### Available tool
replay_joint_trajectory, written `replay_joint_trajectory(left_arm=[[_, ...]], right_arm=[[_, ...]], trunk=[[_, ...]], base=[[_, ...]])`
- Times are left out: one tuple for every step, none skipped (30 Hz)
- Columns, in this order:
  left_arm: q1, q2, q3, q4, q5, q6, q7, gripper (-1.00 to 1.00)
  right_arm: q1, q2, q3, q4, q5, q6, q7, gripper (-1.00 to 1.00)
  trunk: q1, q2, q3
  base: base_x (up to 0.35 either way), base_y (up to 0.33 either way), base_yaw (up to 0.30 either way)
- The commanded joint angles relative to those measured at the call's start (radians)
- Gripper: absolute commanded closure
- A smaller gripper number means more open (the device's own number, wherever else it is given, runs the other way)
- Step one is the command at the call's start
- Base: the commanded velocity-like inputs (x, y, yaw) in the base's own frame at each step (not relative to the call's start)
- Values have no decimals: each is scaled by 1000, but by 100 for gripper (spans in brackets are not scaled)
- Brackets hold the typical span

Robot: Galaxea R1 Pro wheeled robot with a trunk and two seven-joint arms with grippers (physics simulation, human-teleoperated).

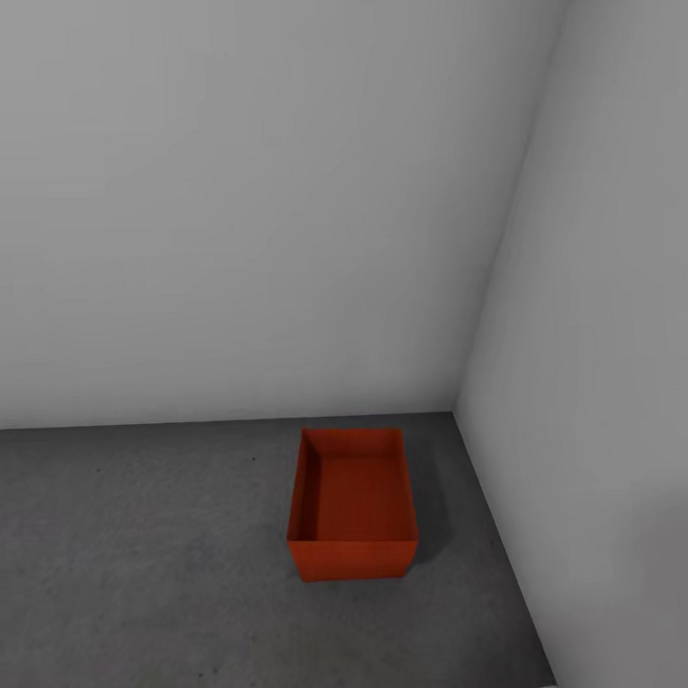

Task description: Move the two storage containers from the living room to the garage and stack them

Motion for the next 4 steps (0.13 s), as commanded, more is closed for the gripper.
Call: replay_joint_trajectory(left_arm=[[-2, 0, 0, 4, 4, -7, -2, -100], [-2, 0, 0, 4, 4, -7, -2, -100], [-2, 0, 0, 4, 4, -7, -2, -100], [-2, 0, 0, 4, 4, -7, -2, -100]], right_arm=[[-2, 0, -2, 4, 8, -7, 0, -100], [-2, 0, -2, 4, 8, -7, 0, -100], [-2, 0, -2, 4, 8, -7, 0, -100], [-2, 0, -2, 4, 8, -7, 0, -100]], trunk=[[0, -1, -1], [0, -1, -1], [0, -1, -1], [0, -1, -1]], base=[[0, 0, 0], [0, 0, 0], [0, 0, 0], [0, 0, 0]])
